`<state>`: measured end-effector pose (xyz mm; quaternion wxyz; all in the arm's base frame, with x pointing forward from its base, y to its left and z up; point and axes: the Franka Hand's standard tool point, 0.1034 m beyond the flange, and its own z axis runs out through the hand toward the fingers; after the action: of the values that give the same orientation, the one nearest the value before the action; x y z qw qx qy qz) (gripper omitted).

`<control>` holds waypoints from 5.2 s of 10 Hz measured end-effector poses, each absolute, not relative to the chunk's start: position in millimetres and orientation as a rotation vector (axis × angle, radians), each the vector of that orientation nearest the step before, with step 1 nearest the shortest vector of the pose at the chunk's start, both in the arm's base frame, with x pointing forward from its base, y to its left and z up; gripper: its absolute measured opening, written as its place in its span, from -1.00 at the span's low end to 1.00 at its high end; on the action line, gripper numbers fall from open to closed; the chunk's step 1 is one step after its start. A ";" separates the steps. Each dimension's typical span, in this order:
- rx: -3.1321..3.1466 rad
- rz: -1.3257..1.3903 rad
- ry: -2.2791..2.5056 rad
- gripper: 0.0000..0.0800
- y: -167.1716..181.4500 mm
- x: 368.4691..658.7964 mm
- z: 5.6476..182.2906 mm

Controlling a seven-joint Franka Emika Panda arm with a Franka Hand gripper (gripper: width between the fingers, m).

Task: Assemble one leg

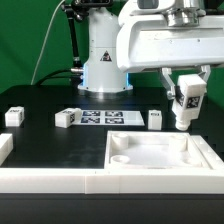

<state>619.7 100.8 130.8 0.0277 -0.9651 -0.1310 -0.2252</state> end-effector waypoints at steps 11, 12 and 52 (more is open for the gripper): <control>-2.933 -0.893 -0.486 -0.27 118.2 614.8 95.5; -2.932 -0.886 -0.490 -0.27 120.8 614.8 90.8; -2.989 0.158 -0.471 0.34 113.2 622.8 78.8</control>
Offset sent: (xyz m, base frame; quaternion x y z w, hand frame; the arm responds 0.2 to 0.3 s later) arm 0.0000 0.0000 0.0000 0.0000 0.1593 0.0000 0.9872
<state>622.8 113.2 78.8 0.0559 -0.9849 -0.1551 0.0522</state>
